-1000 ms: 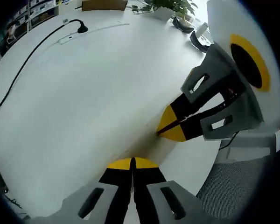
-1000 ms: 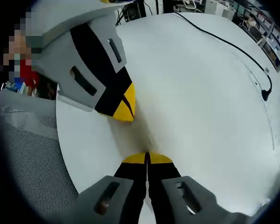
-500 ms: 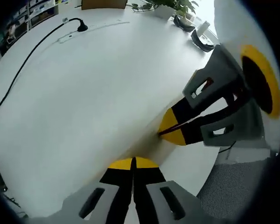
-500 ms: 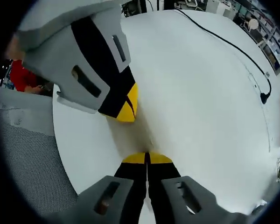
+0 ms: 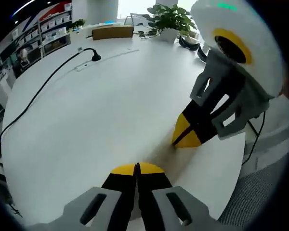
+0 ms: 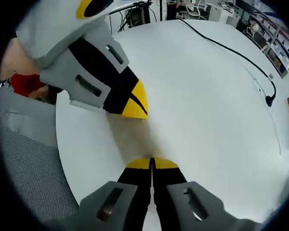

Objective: Arrange the utensils inside the cutlery case until each visible utensil rests in its matching compartment.

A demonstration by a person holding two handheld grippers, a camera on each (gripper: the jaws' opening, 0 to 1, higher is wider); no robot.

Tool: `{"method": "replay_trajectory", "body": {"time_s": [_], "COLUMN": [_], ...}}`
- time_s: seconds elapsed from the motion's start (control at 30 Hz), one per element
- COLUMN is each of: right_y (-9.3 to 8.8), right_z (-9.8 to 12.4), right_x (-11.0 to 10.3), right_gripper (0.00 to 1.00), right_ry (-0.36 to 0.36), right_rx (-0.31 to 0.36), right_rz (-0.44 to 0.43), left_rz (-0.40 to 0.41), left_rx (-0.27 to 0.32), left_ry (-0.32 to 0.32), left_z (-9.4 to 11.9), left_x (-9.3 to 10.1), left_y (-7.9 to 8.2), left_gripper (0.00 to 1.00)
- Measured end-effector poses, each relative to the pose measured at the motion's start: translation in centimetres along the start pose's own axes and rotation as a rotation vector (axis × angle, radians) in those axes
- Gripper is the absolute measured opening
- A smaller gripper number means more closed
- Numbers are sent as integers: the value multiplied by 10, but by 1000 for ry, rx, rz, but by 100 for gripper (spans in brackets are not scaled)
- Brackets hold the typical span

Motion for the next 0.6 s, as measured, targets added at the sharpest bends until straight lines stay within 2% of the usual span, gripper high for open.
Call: {"method": "replay_trajectory", "body": {"time_s": [0.03,0.07,0.1,0.13,0.17,0.2,0.23,0.3,0.33,0.37,0.4,0.43,0.47,0.5,0.53,0.6], "right_y": [1,2,1,-1,-2,-4,-6,-13,-15,-20,-23,-30,-35,-38,-44,-50], "right_z": [3,8,13,18,23,29,36,42,43,44,44,42,39,36,32,26], "right_x": [2,5,9,11,14,18,22,27,28,30,31,31,30,30,31,32], "right_gripper": [0,0,0,1,5,14,21,40,48,54,61,66,69,72,72,71], "right_ry": [-8,-14,-27,-32,-31,-36,-37,-43,-46,-54,-61,-61,-58,-59,-74,-101], "right_rx": [36,90,111,121,138,168,197,219,218,214,205,178,153,132,105,57], "right_rz": [-6,23,34,50,66,86,133,207,227,283,313,344,358,368,405,481], "left_rz": [2,-1,0,-24,-41,-90,-101,-152,-181,-224,-305,-356,-358,-381,-375,-350], "left_rx": [28,84,125,142,158,161,184,237,248,248,259,288,320,339,339,239], "left_ry": [-2,-13,-25,-27,-20,-8,-7,-31,-30,-26,-32,-54,-79,-90,-96,-127], "left_z": [4,7,13,19,23,27,31,38,40,42,43,42,40,38,35,31], "left_x": [-1,-3,-4,-6,-8,-11,-12,-10,-11,-11,-9,-5,-2,0,2,3], "left_y": [2,8,11,12,13,14,16,19,18,17,15,14,12,12,8,-4], "left_gripper": [0,0,0,0,0,0,3,19,22,25,35,49,66,90,100,89]}}
Point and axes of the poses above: the point that each gripper's makers call its tool centre point, and the gripper's own axes: z roughly backward along the fingers, x roughly to its right, y roughly out of its top, the point moved 5 cm from there along z, roughly backward along the fingers, and after that the axes turned 9 degrees about -x, right-handed, at the moved point
